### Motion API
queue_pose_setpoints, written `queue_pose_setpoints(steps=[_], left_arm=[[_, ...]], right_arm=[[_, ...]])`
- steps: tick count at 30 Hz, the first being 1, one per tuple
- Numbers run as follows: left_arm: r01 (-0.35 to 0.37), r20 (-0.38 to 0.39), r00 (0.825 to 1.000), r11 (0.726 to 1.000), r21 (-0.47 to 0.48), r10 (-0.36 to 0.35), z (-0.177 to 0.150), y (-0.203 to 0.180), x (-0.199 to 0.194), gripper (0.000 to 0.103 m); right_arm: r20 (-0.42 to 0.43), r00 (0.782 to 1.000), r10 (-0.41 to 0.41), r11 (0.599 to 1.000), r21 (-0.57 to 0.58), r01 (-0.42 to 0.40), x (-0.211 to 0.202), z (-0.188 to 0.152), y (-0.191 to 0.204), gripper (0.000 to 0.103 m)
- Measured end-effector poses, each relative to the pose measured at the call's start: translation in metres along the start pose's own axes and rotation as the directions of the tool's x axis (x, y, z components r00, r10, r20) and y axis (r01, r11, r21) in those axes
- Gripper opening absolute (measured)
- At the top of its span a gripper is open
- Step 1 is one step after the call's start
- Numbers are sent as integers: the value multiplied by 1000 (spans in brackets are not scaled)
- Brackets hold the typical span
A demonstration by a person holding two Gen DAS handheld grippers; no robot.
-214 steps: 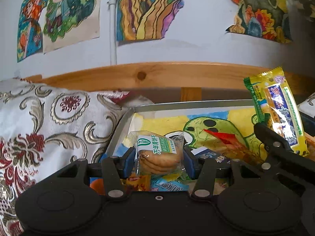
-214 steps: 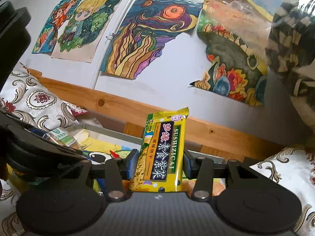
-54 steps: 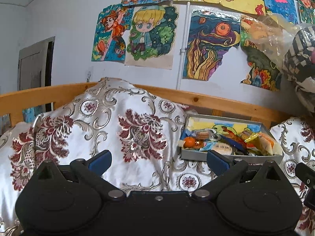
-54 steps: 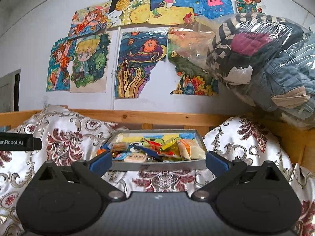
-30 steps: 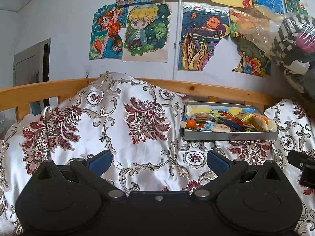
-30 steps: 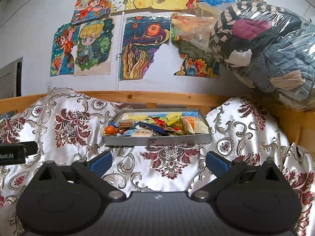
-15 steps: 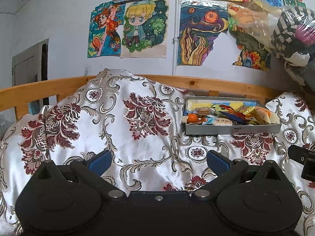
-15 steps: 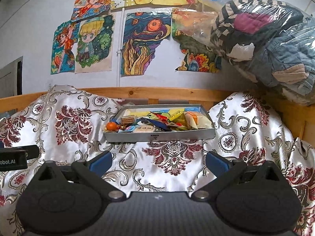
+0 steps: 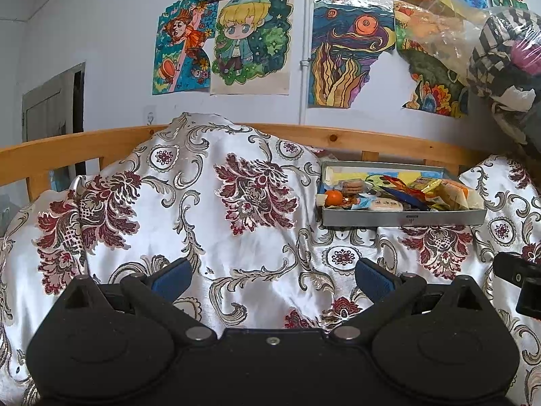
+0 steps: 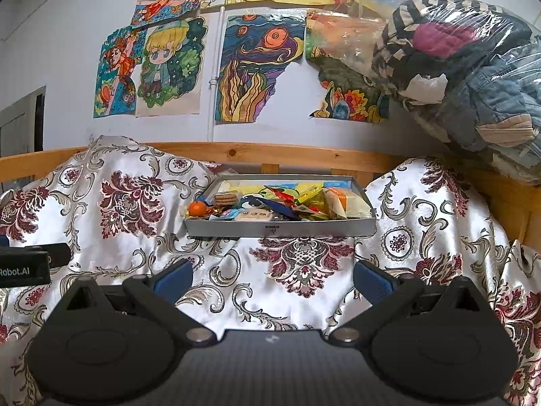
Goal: Organize snacks
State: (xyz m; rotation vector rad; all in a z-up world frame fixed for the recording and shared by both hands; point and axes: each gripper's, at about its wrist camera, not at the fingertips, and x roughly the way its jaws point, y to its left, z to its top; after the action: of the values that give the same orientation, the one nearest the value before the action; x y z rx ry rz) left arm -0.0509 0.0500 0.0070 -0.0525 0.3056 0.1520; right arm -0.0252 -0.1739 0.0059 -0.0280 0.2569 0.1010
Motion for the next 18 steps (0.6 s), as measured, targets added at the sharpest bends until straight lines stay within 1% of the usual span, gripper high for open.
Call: queue_pose_setpoints(steps=[18], left_arm=[[-12,-4,1000,1000,-11,12,2,4,2,102]], right_arm=[[-21,1000,12,1000,-19,-12,2,-4,1,103]])
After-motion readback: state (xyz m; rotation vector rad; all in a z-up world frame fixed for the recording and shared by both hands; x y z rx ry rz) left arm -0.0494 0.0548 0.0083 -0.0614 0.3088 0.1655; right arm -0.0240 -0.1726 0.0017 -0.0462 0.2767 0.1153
